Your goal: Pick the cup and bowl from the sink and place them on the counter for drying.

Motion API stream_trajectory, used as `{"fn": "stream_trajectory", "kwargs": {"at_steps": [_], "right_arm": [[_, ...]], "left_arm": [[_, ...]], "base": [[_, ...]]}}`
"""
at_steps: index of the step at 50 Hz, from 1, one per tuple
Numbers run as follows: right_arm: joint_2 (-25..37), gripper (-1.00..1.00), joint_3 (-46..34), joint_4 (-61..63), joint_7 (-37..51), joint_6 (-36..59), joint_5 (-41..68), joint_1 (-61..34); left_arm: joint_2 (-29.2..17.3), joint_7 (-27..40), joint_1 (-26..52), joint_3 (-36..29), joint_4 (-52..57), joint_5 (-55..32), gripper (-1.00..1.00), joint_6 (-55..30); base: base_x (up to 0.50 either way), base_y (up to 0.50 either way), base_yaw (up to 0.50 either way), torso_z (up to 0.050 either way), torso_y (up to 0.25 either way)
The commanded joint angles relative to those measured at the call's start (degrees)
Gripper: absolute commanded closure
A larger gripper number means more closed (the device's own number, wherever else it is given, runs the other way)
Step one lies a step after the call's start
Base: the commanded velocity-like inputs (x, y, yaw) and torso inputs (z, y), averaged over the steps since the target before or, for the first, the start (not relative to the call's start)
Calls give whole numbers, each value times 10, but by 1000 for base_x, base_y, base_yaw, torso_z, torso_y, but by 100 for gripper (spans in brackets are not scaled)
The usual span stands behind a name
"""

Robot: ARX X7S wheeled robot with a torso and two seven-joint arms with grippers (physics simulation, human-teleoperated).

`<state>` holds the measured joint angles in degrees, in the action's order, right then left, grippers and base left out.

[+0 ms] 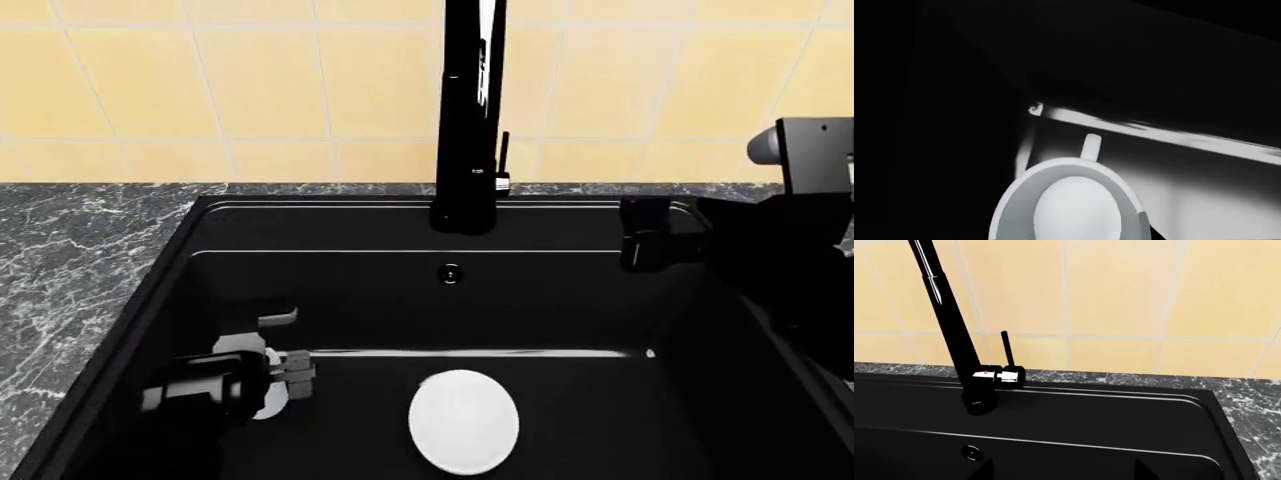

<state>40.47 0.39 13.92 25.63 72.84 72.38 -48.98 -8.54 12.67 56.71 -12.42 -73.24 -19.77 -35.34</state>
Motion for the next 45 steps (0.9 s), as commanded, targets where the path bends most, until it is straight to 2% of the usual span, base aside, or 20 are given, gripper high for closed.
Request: {"fn": "stream_trajectory", "kwargs": {"at_steps": [1,3,8,10,13,15,16,21,26,33,36,41,44,45], "right_arm": [[1,-100,-3,-1,-4,-9,-3,6],[2,-100,-3,-1,-5,-10,-3,6],[4,-100,-2,-1,-6,-13,-2,11],[5,-100,-1,0,-6,-14,-1,13],[6,-100,2,3,-5,-16,2,21],[6,-100,2,3,-4,-15,4,22],[6,-100,2,3,-3,-15,6,22],[6,-100,-1,1,-3,-9,13,20],[3,-100,-9,-5,-9,-12,9,23],[1,-100,-12,-13,-12,-14,10,26],[3,-100,-12,-12,-10,-12,14,27],[-4,-100,-27,-29,-18,-8,10,23],[-11,-100,-41,-44,-24,-3,8,18],[-19,-100,-40,-60,-2,7,13,14]], "left_arm": [[10,-10,-1,60,-17,73,100,5],[11,-1,0,56,-17,92,100,36],[11,-10,4,60,-14,103,100,42],[8,-11,-6,60,21,102,100,23],[-10,-2,-67,60,212,90,100,-91],[-21,-9,-87,62,302,75,100,-164],[-7,14,-92,80,339,65,100,-194],[-22,16,-121,75,515,40,100,-317],[-22,25,-137,100,637,7,100,-415],[-25,34,-164,130,749,-25,100,-512],[-46,39,-161,129,786,-41,100,-545],[-123,265,-122,119,770,-349,100,-546],[-152,356,-105,103,764,-471,100,-545],[-161,367,-102,91,772,-489,100,-544]], "base": [[0,0,0,0,0],[0,0,0,0,0],[0,0,0,0,0],[5,0,0,0,0],[0,0,0,0,0],[0,0,0,0,0],[0,0,0,0,0],[0,0,0,0,0],[0,0,0,0,0],[0,0,0,0,0],[0,0,0,0,0],[0,0,0,0,0],[0,0,0,0,0],[0,0,0,0,0]]}}
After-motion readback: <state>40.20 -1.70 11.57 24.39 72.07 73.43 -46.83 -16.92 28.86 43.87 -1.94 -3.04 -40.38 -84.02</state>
